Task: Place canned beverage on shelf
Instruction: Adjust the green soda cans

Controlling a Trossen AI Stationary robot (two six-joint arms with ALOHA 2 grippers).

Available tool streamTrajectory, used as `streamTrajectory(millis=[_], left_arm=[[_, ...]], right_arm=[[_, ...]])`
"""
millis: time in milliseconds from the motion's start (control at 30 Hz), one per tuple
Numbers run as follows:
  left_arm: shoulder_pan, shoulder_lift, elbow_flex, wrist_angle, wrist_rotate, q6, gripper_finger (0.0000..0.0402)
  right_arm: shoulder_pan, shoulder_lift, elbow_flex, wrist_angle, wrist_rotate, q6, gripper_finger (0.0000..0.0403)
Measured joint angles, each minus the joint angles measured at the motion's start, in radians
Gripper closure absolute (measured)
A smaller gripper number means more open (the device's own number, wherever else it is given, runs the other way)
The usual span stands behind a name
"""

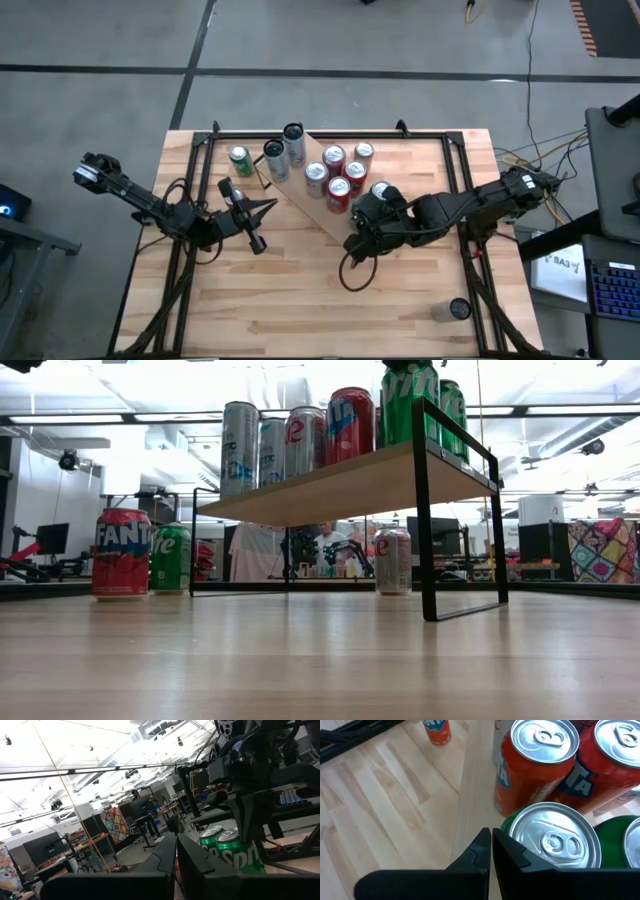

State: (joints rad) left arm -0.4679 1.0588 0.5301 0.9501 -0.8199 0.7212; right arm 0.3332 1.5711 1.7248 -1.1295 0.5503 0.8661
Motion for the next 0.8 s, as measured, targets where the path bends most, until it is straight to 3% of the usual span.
streamTrajectory(millis=[800], left_arm=[[0.0, 0.0, 0.0, 0.0, 0.0, 0.002, 0.0401]], right_arm=[[-0.006, -0.011, 0.026, -0.007, -0.001, -0.005, 0.0394]])
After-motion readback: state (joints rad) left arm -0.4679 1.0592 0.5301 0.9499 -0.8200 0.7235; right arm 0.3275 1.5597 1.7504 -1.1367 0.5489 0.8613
